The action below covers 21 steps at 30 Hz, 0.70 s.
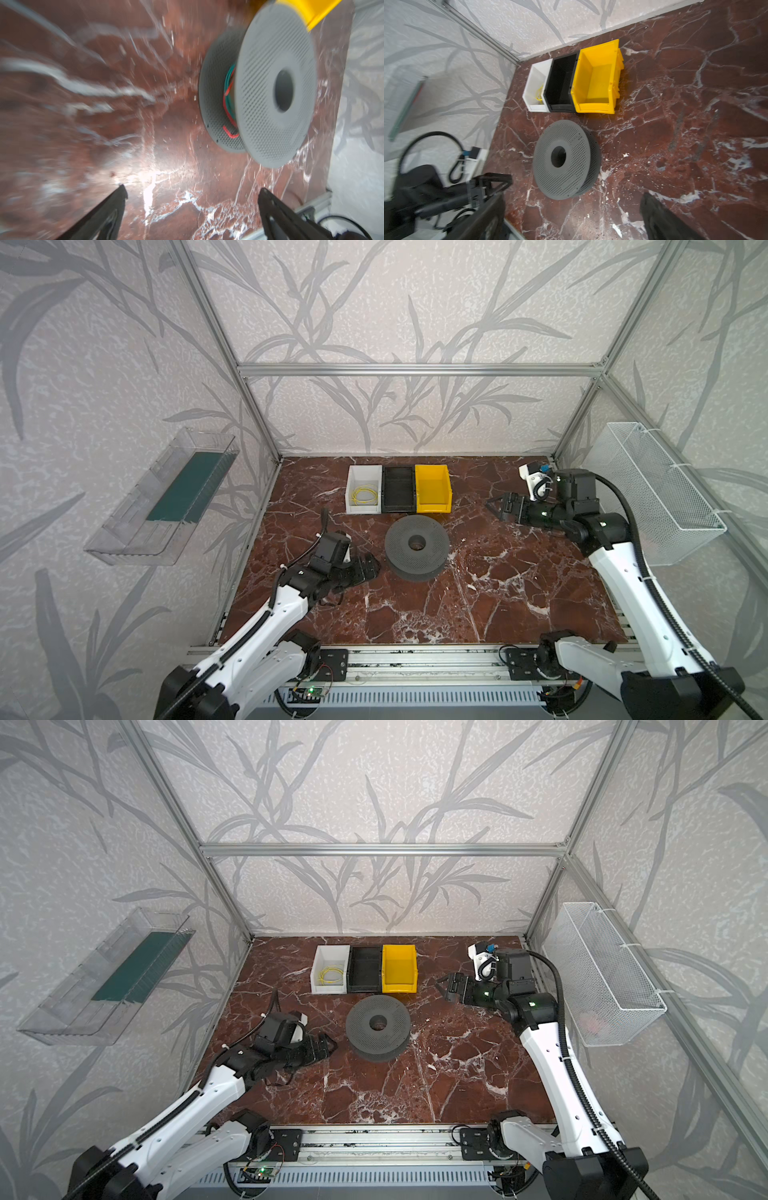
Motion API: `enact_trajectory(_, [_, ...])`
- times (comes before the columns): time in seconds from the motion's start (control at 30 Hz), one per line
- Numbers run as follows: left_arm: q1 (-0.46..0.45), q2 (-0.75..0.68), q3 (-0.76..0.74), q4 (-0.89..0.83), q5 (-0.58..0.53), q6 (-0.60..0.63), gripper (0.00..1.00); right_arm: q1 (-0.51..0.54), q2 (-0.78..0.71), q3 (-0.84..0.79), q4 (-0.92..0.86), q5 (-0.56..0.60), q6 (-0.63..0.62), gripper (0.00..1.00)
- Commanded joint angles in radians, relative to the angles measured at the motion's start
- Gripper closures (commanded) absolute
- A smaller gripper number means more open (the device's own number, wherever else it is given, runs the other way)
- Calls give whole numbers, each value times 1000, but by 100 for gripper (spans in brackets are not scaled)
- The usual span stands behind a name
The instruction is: Wrap the cables
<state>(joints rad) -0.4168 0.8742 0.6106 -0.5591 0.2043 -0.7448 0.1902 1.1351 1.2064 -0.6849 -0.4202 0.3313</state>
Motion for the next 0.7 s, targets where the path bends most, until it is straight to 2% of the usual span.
enact_trajectory(0.0, [6,-74,102,-125,-326,71,1,92,35,18,13,317,-104,1])
enact_trajectory(0.03, [8,-80,113,-88,-372,114,1,110,32,0,57,333,-125,1])
enact_trajectory(0.13, [26,-38,159,21,-521,267,0,198,-52,-157,404,486,-147,1])
enact_trajectory(0.17, [41,-11,171,57,-544,317,1,213,-81,-213,517,508,-238,1])
enact_trajectory(0.27, [86,55,129,237,-604,435,1,213,-99,-343,811,497,-401,1])
enact_trajectory(0.3, [105,74,91,325,-631,481,1,205,-72,-355,841,499,-440,1])
enact_trajectory(0.37, [124,106,-8,540,-741,548,1,161,-20,-343,813,484,-434,1])
enact_trajectory(0.43, [146,114,-94,714,-761,650,1,110,-9,-370,800,489,-401,1])
enact_trajectory(0.47, [158,111,-139,799,-757,681,1,90,-20,-432,855,525,-385,1])
enact_trajectory(0.53, [203,122,-222,948,-721,683,1,60,-55,-610,1055,534,-399,1])
enact_trajectory(0.6, [255,191,-284,1105,-697,681,1,58,-47,-772,1268,571,-426,1])
enact_trajectory(0.67, [265,259,-307,1182,-733,716,1,48,-24,-847,1355,615,-435,1])
